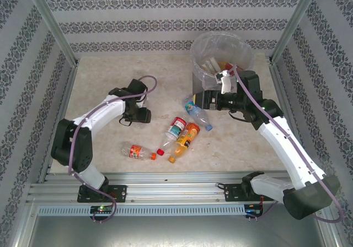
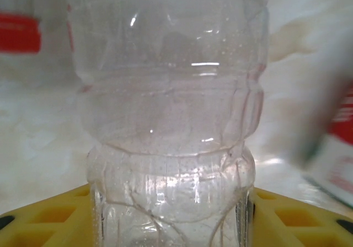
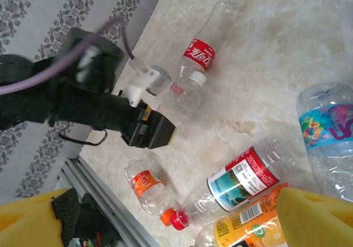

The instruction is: Put the plastic bottles in the bin

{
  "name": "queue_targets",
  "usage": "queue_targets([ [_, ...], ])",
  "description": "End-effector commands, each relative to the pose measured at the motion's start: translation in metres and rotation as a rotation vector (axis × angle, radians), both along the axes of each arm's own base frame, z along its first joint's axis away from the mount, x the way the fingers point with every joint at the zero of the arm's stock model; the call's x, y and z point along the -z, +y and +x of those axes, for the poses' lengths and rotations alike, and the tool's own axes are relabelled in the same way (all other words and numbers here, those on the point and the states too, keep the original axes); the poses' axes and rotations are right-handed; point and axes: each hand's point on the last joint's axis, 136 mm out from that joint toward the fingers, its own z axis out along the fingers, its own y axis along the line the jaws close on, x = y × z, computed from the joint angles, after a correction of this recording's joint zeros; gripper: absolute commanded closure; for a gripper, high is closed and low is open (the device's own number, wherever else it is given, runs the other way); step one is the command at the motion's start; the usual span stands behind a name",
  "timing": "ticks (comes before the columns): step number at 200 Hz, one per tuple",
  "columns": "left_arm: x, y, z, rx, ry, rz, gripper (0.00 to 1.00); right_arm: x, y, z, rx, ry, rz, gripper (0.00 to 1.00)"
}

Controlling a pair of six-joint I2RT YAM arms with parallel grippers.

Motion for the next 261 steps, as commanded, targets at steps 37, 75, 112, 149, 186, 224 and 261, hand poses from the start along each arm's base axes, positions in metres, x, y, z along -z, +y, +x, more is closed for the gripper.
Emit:
queue_targets([
  [37, -0.075, -0.082, 0.011, 0.125, -0.183, -0.58, 0.4, 0.0, 0.026, 0.016, 0.018, 0.058, 0.14, 0.08],
  [75, -0.109, -0.105, 0.006, 0.208, -0.264, -0.797, 0.4, 0.006, 0.036, 0.027, 0.03, 0.087, 0.161, 0.07],
  [112, -0.137, -0.121, 0.002, 0.26, -0.312, -0.989, 0.39, 0.011, 0.05, 0.038, 0.013, 0.109, 0.177, 0.06],
  [149, -0.158, -0.133, -0.003, 0.299, -0.345, -1.122, 0.39, 0.018, 0.062, 0.046, -0.002, 0.126, 0.174, 0.05],
  [186, -0.166, -0.147, -0.005, 0.337, -0.336, -1.233, 0.39, 0.024, 0.072, 0.05, -0.027, 0.143, 0.179, 0.05],
  [224, -0.16, -0.162, -0.008, 0.361, -0.3, -1.254, 0.39, 0.022, 0.077, 0.056, -0.029, 0.134, 0.189, 0.05],
  [261, -0.159, -0.167, -0.01, 0.367, -0.29, -1.255, 0.39, 0.02, 0.078, 0.064, -0.015, 0.123, 0.185, 0.18],
])
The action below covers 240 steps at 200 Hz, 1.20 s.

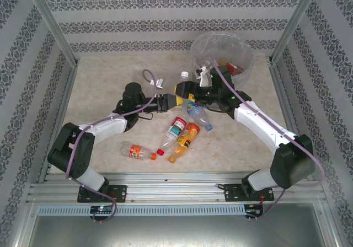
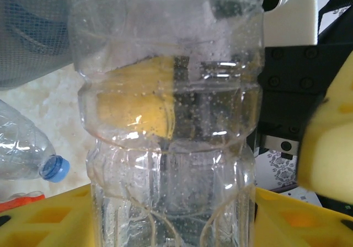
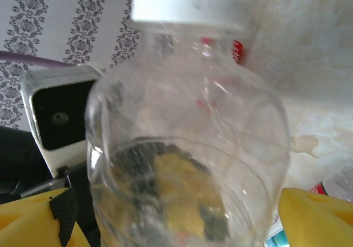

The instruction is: Put the plastic bottles in the bin

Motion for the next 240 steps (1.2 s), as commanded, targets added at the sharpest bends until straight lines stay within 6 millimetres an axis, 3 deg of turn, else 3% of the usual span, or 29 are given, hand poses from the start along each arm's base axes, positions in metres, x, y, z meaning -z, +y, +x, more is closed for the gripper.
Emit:
queue_targets([
  [1, -0.019, -0.006, -0.008, 0.043, -0.074, -0.05, 0.39, -0.018, 0.008, 0.007, -0.008, -0.046, 0.028, 0.18],
  [33, -0.02, -0.007, -0.01, 0.052, -0.077, -0.049, 0.39, -0.017, 0.007, 0.01, -0.001, -0.05, 0.021, 0.33],
  [74, -0.025, -0.006, -0.011, 0.049, -0.094, -0.051, 0.33, -0.028, 0.0, 0.006, 0.001, -0.078, 0.006, 0.44],
  [99, -0.037, -0.005, -0.011, 0.038, -0.124, -0.049, 0.2, -0.04, -0.013, 0.003, 0.018, -0.108, 0.005, 0.48],
  [127, -0.049, -0.001, -0.015, 0.025, -0.164, -0.025, 0.0, -0.057, -0.032, -0.001, 0.043, -0.149, -0.002, 0.5],
  [149, -0.055, 0.002, -0.019, 0.023, -0.191, 0.008, 0.0, -0.074, -0.051, -0.002, 0.067, -0.198, -0.024, 0.51],
  [192, -0.043, 0.019, -0.033, 0.004, -0.256, 0.24, 0.0, -0.113, -0.093, 0.003, 0.154, -0.326, -0.161, 0.51],
  [240, -0.026, 0.048, -0.047, -0.001, -0.268, 0.519, 0.0, -0.147, -0.137, 0.029, 0.274, -0.459, -0.414, 0.51],
])
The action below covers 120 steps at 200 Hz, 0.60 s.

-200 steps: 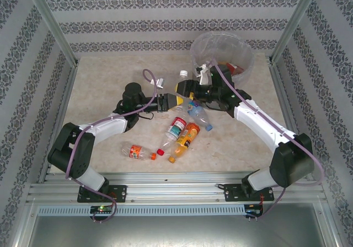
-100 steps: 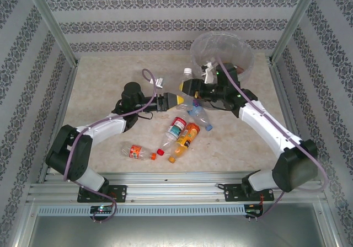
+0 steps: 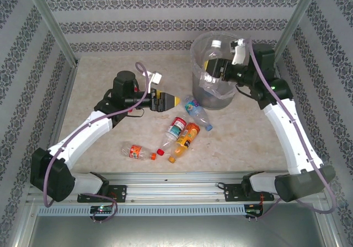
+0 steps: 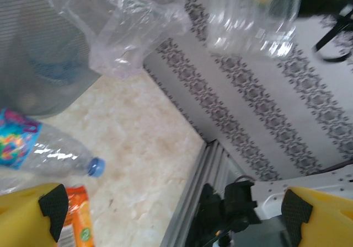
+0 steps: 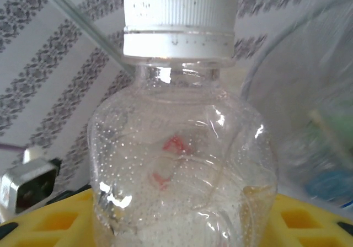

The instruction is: Put the plastic bottles in the bin

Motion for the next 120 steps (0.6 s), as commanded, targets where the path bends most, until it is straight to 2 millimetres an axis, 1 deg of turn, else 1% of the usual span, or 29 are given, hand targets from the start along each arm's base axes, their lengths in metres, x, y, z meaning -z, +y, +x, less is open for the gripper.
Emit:
queue_targets([
  [1, 0.031, 0.021, -0.02, 0.002, 0.009, 0.235, 0.0, -0.002, -0.027, 0.014, 0.092, -0.045, -0.196, 0.51],
  [11, 0.036, 0.029, -0.023, -0.009, 0.01, 0.293, 0.0, -0.004, -0.037, 0.024, 0.13, -0.053, -0.249, 0.51],
  [28, 0.043, 0.041, -0.026, -0.034, 0.004, 0.37, 0.0, -0.006, -0.048, 0.04, 0.166, -0.057, -0.301, 0.5],
  [49, 0.047, 0.051, -0.029, -0.055, 0.009, 0.433, 0.0, -0.003, -0.054, 0.064, 0.181, -0.042, -0.34, 0.51],
  [64, 0.052, 0.057, -0.031, -0.07, 0.014, 0.482, 0.0, 0.006, -0.055, 0.082, 0.183, -0.018, -0.382, 0.51],
  [68, 0.054, 0.059, -0.032, -0.073, 0.018, 0.5, 0.0, 0.011, -0.056, 0.086, 0.183, -0.001, -0.392, 0.51],
  [72, 0.056, 0.061, -0.032, -0.078, 0.02, 0.519, 0.0, 0.01, -0.056, 0.09, 0.184, -0.001, -0.4, 0.51],
  [84, 0.064, 0.068, -0.036, -0.079, 0.028, 0.587, 0.0, 0.02, -0.057, 0.102, 0.174, 0.024, -0.431, 0.5],
  [97, 0.073, 0.076, -0.041, -0.081, 0.022, 0.672, 0.0, 0.031, -0.058, 0.113, 0.171, 0.054, -0.467, 0.5],
  [120, 0.086, 0.093, -0.048, -0.079, 0.003, 0.807, 0.0, 0.053, -0.058, 0.127, 0.152, 0.107, -0.508, 0.49],
])
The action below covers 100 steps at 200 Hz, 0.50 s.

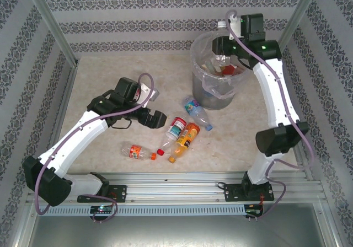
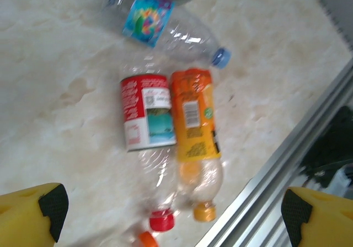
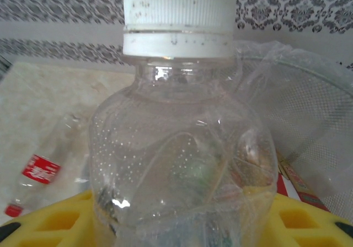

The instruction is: Put the plastic bottles in the bin

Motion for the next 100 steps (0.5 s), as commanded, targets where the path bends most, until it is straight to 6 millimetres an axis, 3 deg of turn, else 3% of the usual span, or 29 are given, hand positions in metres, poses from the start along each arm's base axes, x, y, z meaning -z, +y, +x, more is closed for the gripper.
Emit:
queue_targets([
  [1, 0.011, 0.029, -0.014, 0.014, -0.022, 0.205, 0.0, 0.016, -0.01, 0.003, 0.001, 0.058, -0.085, 0.49],
  [33, 0.024, 0.033, -0.022, 0.057, -0.038, 0.261, 0.0, 0.041, -0.008, 0.012, -0.011, 0.128, -0.119, 0.46],
  [54, 0.039, 0.031, -0.032, 0.127, -0.049, 0.342, 0.0, 0.052, -0.008, 0.012, -0.016, 0.161, -0.127, 0.37],
  [71, 0.05, 0.03, -0.039, 0.18, -0.046, 0.402, 0.0, 0.05, -0.007, 0.01, -0.015, 0.152, -0.117, 0.29],
  [100, 0.066, 0.024, -0.051, 0.26, -0.021, 0.468, 0.0, 0.025, -0.002, -0.001, -0.026, 0.095, -0.069, 0.16],
])
